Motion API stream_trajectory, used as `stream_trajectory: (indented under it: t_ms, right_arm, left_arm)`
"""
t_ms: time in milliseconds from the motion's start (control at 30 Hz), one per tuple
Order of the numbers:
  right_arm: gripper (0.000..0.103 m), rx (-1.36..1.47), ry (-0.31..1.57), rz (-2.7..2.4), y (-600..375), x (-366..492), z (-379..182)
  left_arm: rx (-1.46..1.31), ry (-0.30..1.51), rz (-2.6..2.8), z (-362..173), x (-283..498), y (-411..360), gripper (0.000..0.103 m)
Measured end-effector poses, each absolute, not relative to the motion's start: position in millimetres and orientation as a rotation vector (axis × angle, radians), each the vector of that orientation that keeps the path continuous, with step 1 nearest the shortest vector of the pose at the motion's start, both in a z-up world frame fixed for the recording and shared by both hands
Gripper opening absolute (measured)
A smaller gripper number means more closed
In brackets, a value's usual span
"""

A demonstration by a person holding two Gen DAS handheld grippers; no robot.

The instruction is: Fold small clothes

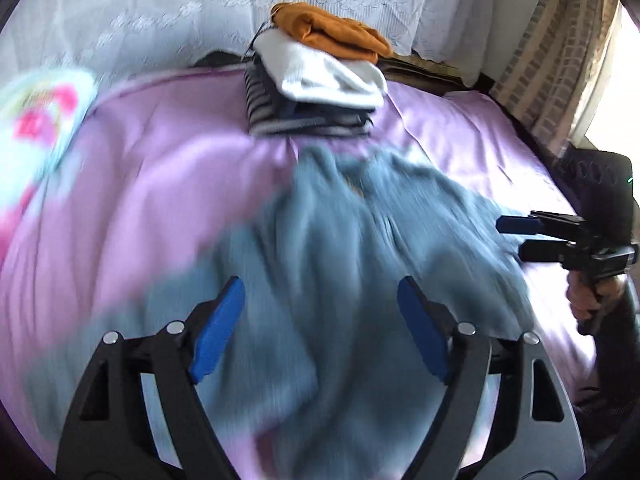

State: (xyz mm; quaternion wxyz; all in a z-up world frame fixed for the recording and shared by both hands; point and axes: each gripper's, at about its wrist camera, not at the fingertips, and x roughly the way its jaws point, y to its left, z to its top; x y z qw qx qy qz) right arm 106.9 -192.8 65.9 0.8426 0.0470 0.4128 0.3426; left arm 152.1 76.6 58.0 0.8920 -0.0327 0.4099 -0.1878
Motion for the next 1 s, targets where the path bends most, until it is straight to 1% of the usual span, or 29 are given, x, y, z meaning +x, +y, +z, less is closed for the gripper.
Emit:
stream_trajectory:
  t_ms: [67,200,300,333,367,400,433,467,500,533,600,633,667,700,733,800,900,1000]
  right_arm:
    - [0.062,0.099,0.891,0.69,-189,80,62]
    - [0.062,0.23,0.99,0.664,-193,27,28]
    - [0.062,0.336,1.031,0.708,-189,5,18]
    - [0.064,0.393,1.042,0.716,-184,10,12]
    - [0.066,0.435,1.052,0.704,-181,12,10]
    - [0.075,0.489,1.066,0.678,-177,21,2]
    - [0.078,0.532,1.078,0.653,-175,26,-3]
    - [0.078,0.601,1.088,0.625,-173,36,-13]
    - [0.076,0.652,1.073,0.612,-172,41,-20]
    - [0.054,0.68,1.034,0.6,-172,42,-22]
    - [0.019,0.694,0.988,0.629,-174,39,-20]
    - [0.012,0.69,0.981,0.646,-176,36,-17]
    - [0.012,0.644,0.957,0.649,-179,27,-8]
    - [0.011,0.586,0.93,0.655,-184,18,3]
    - [0.011,0.547,0.906,0.654,-191,8,14]
    - [0.011,0.514,0.893,0.651,-207,-7,27]
    - [0.011,0.476,0.905,0.614,-242,-31,41]
    - [0.011,0.406,0.999,0.517,-280,-45,27]
  left_arm:
    - [-0.093,0.867,-0.365,52,113,90,0.083]
    - [-0.254,0.96,-0.431,23,54,102,0.083]
    - [-0.38,0.987,-0.506,3,39,91,0.084]
    - [-0.416,0.987,-0.53,0,38,86,0.086]
    - [-0.464,0.979,-0.571,-5,39,78,0.089]
    - [-0.489,0.971,-0.586,-7,41,72,0.09]
    - [-0.524,0.963,-0.578,-10,47,65,0.094]
    - [-0.562,0.968,-0.543,-16,55,61,0.096]
    - [-0.598,0.98,-0.494,-23,61,59,0.096]
    - [-0.638,0.989,-0.426,-30,69,58,0.096]
    - [-0.662,0.955,-0.368,-29,73,55,0.095]
    - [-0.653,0.936,-0.355,-25,72,53,0.083]
    - [-0.632,0.918,-0.351,-21,70,53,0.048]
    - [-0.599,0.916,-0.389,-16,67,52,0.031]
    - [-0.606,0.925,-0.413,-14,64,56,0.022]
    - [-0.622,0.92,-0.439,-6,53,71,0.012]
    - [-0.628,0.91,-0.455,5,24,99,0.012]
    - [-0.671,0.938,-0.462,2,-6,126,0.012]
